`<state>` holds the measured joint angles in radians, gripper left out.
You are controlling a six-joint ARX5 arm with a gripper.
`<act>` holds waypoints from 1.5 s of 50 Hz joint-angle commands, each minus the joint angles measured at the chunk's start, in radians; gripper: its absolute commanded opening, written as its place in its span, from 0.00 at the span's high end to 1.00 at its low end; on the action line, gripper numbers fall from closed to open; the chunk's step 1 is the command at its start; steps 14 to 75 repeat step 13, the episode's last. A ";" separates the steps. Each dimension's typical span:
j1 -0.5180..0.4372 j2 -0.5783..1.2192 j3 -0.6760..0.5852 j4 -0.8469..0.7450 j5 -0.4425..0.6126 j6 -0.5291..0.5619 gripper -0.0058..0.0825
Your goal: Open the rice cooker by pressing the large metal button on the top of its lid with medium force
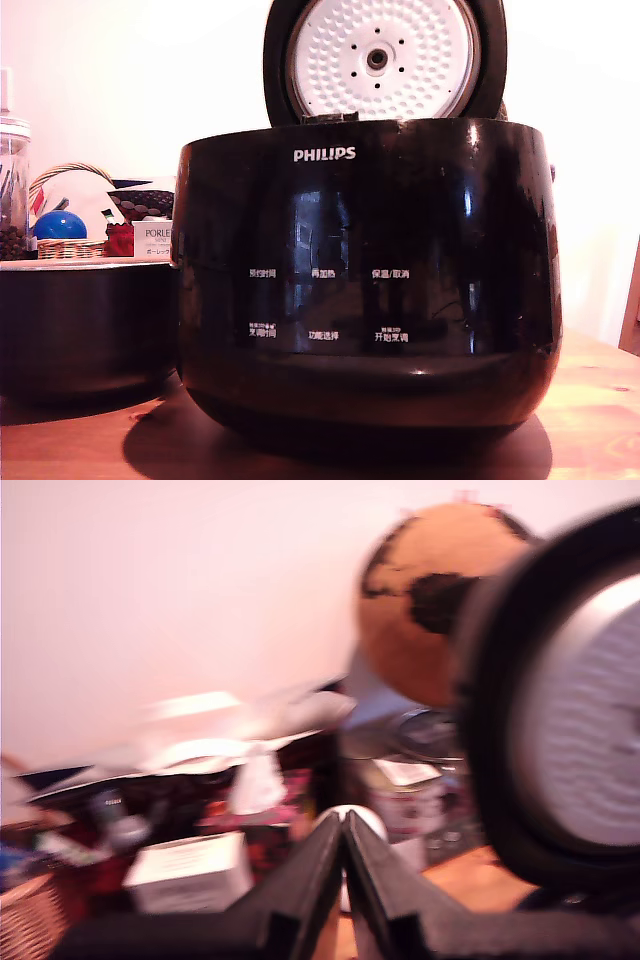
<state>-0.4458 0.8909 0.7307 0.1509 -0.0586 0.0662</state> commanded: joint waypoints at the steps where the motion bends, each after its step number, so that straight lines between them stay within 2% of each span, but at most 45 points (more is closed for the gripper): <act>1: 0.017 -0.013 -0.027 -0.003 -0.002 0.005 0.96; 75: 0.032 -0.022 -0.027 -0.026 -0.002 0.005 0.96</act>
